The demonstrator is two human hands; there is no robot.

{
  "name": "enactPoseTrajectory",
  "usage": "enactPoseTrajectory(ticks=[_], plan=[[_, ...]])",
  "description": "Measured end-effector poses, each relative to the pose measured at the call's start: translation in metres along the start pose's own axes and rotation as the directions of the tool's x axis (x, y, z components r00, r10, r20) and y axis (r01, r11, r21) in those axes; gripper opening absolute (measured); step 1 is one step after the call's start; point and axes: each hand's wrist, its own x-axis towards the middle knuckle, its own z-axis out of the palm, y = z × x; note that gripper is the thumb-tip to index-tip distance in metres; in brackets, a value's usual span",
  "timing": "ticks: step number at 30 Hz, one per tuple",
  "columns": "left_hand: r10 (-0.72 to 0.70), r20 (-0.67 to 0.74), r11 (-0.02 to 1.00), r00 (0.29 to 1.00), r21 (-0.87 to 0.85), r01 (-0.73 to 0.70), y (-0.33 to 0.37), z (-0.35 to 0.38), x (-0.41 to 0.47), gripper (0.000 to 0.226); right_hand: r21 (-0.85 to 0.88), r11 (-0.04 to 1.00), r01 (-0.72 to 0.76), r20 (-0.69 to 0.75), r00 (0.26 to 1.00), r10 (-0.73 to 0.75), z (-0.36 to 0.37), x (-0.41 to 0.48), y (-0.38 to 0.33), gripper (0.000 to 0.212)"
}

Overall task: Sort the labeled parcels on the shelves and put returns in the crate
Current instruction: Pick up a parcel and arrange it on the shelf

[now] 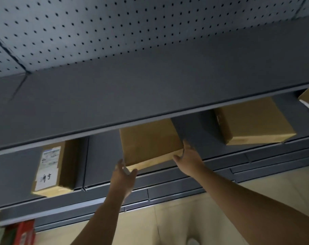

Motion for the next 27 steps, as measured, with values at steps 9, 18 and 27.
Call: enactPoseTrajectory(ticks=[9,18,27], plan=[[0.056,0.033,0.987,0.998,-0.150,-0.050,-0.024,0.019,0.007,0.062,0.109,0.994,-0.006,-0.104,0.994,0.017,0.030,0.011,0.019,0.074],[0.035,0.058,0.928,0.998,-0.373,-0.011,-0.034,-0.001,-0.047,0.065,0.375,0.926,-0.037,-0.026,0.998,0.050,0.037,-0.033,0.045,0.079],[0.180,0.018,0.887,0.984,-0.435,-0.154,-0.027,-0.029,-0.073,0.073,0.491,0.869,0.063,-0.096,0.995,-0.018,0.004,-0.083,0.022,0.065]])
